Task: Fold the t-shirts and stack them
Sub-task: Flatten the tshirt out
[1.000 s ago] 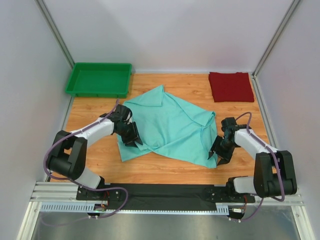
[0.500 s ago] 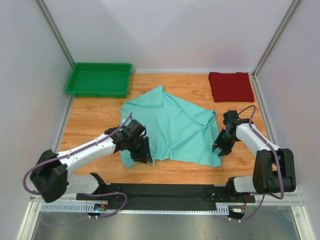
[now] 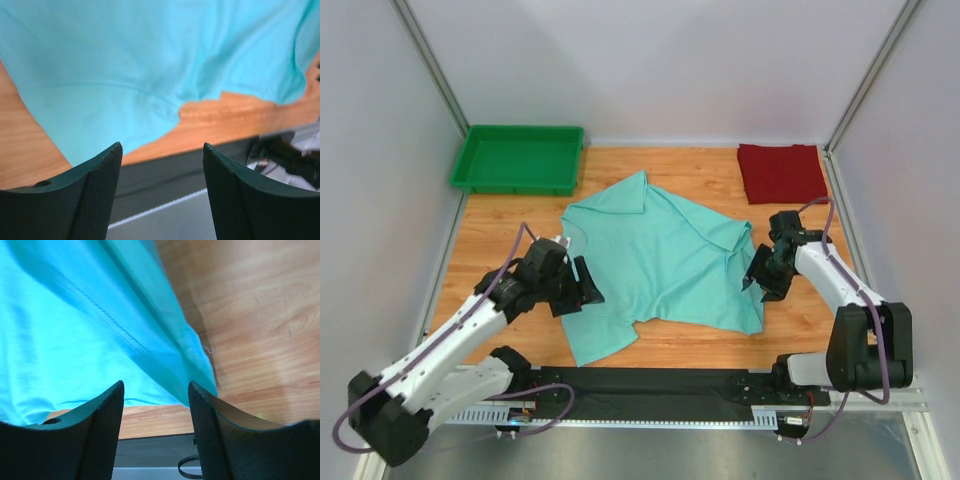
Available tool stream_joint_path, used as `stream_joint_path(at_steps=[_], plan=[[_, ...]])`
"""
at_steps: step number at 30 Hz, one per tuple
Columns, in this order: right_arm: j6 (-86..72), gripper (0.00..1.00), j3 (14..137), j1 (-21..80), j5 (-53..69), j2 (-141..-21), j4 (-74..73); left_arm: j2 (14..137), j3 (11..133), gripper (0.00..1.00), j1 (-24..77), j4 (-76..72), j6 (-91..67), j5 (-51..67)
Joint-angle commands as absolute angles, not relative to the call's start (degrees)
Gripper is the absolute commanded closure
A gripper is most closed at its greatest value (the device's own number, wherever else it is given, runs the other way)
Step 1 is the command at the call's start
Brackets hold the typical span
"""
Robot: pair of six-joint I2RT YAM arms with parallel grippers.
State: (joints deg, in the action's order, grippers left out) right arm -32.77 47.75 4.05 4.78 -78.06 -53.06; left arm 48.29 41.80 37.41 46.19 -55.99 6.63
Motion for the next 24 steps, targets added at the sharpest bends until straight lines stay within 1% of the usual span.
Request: stream_joint_path(at_steps=[1,2,3,4,5,6,8,9,11,12,13,16,20,23,24], plan=[[-28.83,0.43,51.94,6.14,5.09,-74.27,-49.50,61.11,41.66,0.28,30.52,36.52,-48.89,9.13],[-27.61,0.42,53.34,7.20,5.27,-74.62,-48.70,64.39,42.88,0.30,27.10,34.13,-47.13,11.05],[-27.16,0.43,54.31,9.73,5.10,-75.23,-48.00,67.64,44.20,0.32,26.03,31.49,-45.80,11.16],[-26.98,0.43,55.53,11.06,3.62,-76.54,-48.25,74.11,45.78,0.34,25.06,30.33,-43.01,10.99],[-26.98,0.44,58.51,12.47,2.91,-78.99,-48.34,77.05,48.92,0.34,24.09,29.37,-41.93,10.55],[-26.63,0.46,59.84,15.44,2.47,-80.58,-48.08,82.74,50.69,0.35,23.47,28.14,-41.05,10.63],[-26.63,0.50,63.52,17.92,1.06,-84.96,-47.55,87.43,54.66,0.37,22.33,27.25,-39.73,10.37],[-27.07,0.59,64.85,19.41,1.14,-86.47,-47.11,91.54,56.23,0.42,21.72,27.59,-41.03,11.50],[-27.60,0.71,66.88,20.12,1.05,-89.63,-47.02,94.21,56.60,0.47,20.48,29.17,-42.61,13.43],[-27.95,0.79,67.93,20.47,1.05,-91.91,-46.33,95.00,56.43,0.48,20.39,30.14,-43.06,13.36],[-28.47,0.81,68.03,20.30,0.88,-92.98,-46.06,94.75,55.90,0.47,20.39,31.02,-43.94,12.58],[-29.18,0.83,67.24,20.04,0.18,-95.27,-45.97,91.59,51.43,0.43,19.69,34.18,-48.33,9.15],[-31.63,0.82,62.94,18.72,0.17,-93.88,-48.07,88.25,45.37,0.43,18.28,36.56,-51.77,8.87],[-35.85,0.77,55.83,17.67,0.18,-88.87,-49.22,87.63,44.12,0.43,17.84,37.09,-51.24,7.56],[-37.25,0.73,54.24,16.88,0.18,-87.90,-50.26,88.06,44.12,0.43,17.75,37.26,-51.07,7.47]])
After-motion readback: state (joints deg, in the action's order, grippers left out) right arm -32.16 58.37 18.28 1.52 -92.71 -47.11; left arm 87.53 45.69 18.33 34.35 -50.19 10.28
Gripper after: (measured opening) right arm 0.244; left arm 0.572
